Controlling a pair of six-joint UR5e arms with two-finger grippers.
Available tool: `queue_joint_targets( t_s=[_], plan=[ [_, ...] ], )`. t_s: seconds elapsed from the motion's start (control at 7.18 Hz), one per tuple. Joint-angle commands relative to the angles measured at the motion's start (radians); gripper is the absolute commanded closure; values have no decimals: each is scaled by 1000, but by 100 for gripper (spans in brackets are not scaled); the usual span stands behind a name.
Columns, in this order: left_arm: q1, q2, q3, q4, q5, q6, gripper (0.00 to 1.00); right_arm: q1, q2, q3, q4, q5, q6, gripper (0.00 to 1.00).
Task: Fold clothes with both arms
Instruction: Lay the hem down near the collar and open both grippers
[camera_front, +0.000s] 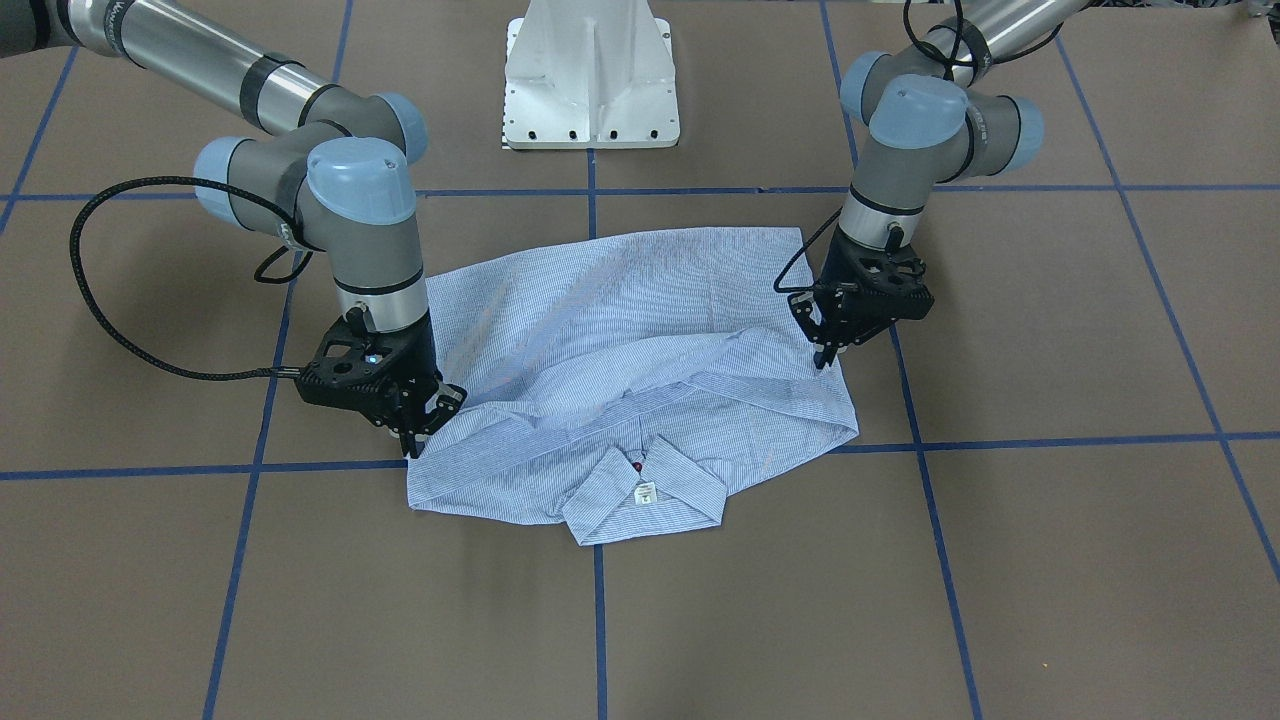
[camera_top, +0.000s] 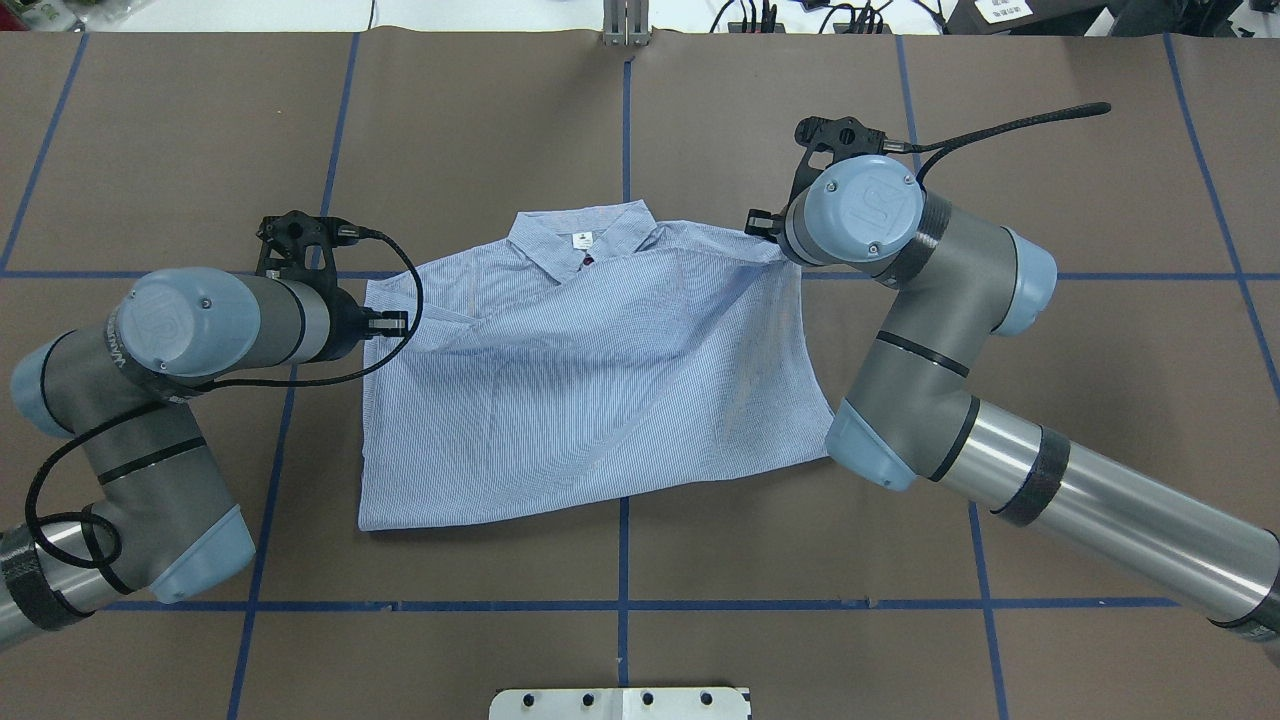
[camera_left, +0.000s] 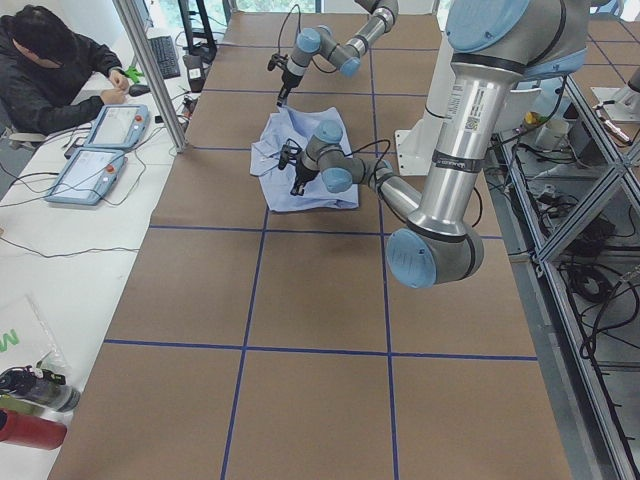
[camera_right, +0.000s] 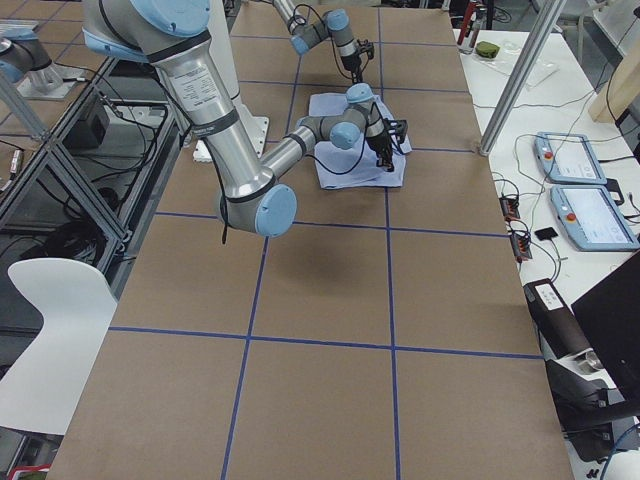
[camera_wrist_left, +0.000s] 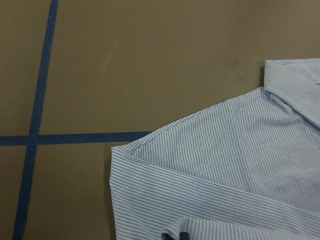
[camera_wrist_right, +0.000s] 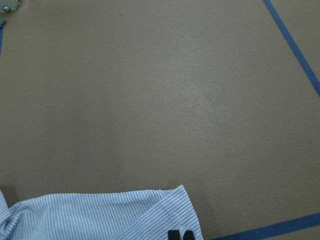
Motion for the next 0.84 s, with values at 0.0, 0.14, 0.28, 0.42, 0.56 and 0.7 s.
queue_joint_targets(
  t_s=[0.0,0.14,0.28,0.42,0.56,0.7],
  plan=[
    [-22,-2,4,-7,-7,5,100,23,0,3,5,32,-12,100],
    [-49,-5,4,-7,-13,59,100,38,6,6,7,58,-17,100],
    [-80,-5,4,-7,-59,87,100,49,12,8,10,72,-17,100],
    [-104,-14,4,-6,-88,92,100,54,25,8,21,72,-17,100],
    [-109,-21,7,0,-89,133,100,51,17,-1,19,69,-18,100],
    [-108,-23,8,2,-89,137,96,48,14,-4,19,69,-20,100]
  ],
)
